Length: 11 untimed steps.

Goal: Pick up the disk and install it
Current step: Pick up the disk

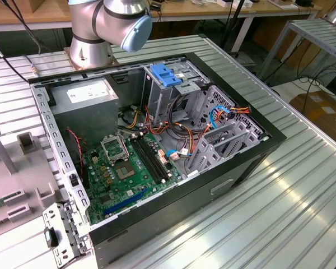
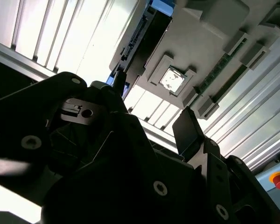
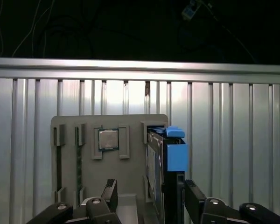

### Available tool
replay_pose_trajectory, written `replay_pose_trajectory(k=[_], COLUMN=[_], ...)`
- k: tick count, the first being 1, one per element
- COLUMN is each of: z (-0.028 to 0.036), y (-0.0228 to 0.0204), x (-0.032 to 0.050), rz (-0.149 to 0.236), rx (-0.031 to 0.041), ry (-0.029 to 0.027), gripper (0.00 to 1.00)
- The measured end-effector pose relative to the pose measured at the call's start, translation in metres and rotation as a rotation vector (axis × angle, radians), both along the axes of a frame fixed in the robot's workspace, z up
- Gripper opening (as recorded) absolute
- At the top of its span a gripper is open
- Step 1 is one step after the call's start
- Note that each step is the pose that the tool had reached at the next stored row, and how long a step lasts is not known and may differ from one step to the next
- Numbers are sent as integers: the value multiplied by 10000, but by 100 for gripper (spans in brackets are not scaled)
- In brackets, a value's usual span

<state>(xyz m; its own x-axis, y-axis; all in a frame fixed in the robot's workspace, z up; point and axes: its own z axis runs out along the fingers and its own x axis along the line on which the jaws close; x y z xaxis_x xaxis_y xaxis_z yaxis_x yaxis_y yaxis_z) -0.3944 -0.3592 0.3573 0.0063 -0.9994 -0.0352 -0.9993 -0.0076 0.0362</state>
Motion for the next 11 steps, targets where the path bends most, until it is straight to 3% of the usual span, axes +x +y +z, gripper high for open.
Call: replay_pose_trajectory(k=[11], z=[-33], y=[75], x=[-8], rz=[0], rx=[1], ry=[0], gripper=[68])
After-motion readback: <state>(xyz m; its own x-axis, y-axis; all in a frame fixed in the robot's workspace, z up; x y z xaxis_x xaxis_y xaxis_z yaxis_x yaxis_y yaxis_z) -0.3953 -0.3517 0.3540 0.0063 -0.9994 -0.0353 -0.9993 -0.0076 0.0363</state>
